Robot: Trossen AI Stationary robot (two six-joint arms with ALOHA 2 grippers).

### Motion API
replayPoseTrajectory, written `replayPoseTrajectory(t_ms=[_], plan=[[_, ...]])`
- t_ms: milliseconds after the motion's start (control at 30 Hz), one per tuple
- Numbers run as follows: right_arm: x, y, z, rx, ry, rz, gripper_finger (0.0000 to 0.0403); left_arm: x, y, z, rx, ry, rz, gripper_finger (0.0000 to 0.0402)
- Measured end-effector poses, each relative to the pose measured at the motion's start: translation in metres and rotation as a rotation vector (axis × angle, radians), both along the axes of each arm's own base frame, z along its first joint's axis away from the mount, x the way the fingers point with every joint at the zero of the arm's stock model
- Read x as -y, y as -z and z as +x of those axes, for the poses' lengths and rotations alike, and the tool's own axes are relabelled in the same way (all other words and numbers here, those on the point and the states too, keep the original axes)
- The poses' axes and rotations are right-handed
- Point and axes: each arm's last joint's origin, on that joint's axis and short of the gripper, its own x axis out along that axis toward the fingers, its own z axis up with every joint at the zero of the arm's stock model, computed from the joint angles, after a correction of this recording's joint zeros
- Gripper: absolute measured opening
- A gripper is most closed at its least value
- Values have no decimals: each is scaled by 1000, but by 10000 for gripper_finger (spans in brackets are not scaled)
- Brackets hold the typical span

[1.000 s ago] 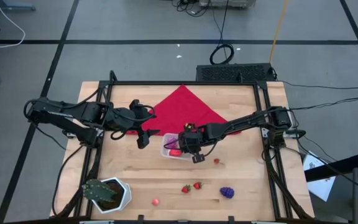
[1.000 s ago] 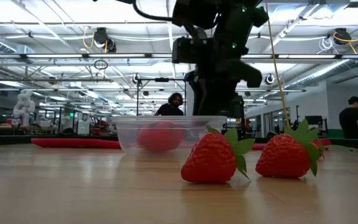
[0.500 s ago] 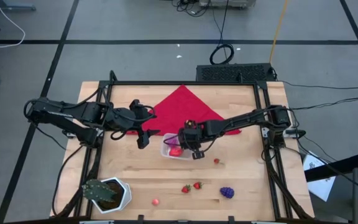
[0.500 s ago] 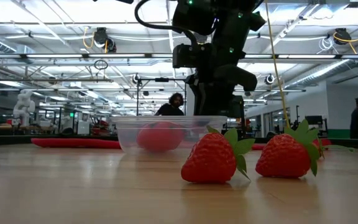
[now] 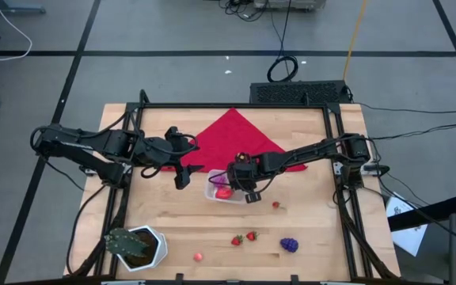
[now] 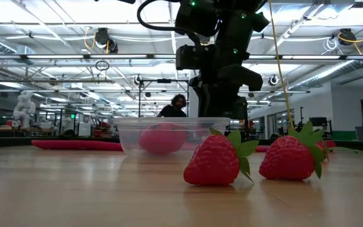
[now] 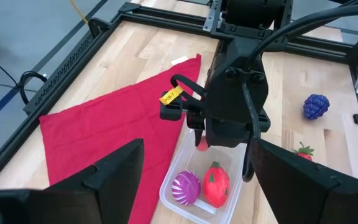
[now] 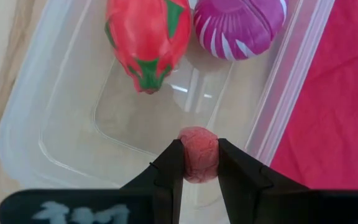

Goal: Pick and placing Produce into tupperware
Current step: Put the top pink peach in the transparent bin

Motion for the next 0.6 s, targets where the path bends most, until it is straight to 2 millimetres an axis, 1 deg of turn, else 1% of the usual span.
replayPoseTrajectory(t_ms=[300,600], plan=[[3,13,-9,-45,25,4,73,0,0,0,0,0,0,296],[3,13,-9,-45,15,0,73,0,0,0,0,-1,0,296]])
